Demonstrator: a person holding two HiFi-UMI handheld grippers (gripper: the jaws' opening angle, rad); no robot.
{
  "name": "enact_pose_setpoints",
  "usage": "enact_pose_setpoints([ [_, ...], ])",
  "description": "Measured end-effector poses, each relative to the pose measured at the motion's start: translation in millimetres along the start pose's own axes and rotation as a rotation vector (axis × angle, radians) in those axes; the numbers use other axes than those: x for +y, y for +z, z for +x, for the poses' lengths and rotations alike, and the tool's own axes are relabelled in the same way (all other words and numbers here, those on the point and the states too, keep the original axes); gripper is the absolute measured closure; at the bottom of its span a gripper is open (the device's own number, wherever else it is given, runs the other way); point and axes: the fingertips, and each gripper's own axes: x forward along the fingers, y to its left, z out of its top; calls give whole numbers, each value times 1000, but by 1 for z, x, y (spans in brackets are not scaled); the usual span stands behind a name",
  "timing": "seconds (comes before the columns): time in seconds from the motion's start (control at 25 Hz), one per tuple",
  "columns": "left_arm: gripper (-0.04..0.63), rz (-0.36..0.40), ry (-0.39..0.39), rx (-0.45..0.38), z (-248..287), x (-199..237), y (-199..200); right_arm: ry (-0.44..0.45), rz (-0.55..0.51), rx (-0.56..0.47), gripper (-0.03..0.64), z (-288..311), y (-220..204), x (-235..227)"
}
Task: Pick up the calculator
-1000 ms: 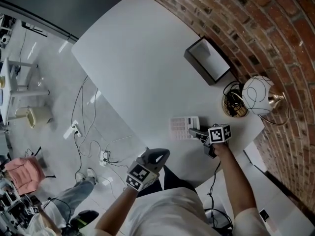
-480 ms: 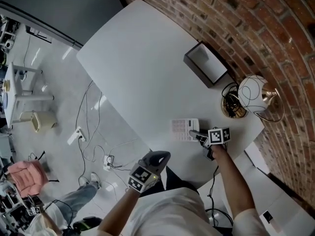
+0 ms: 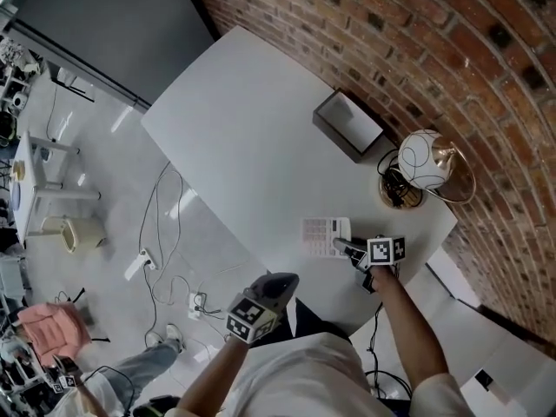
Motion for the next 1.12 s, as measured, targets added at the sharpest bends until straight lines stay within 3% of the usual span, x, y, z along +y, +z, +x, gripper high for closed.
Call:
enact_pose_setpoints([
  [0.68, 581, -41, 21, -109, -42, -32, 19, -55, -92, -334, 502, -104, -16, 97],
  [1.12, 581, -30, -36, -164, -96, -61, 30, -133, -130, -568, 503, -169, -44, 159],
])
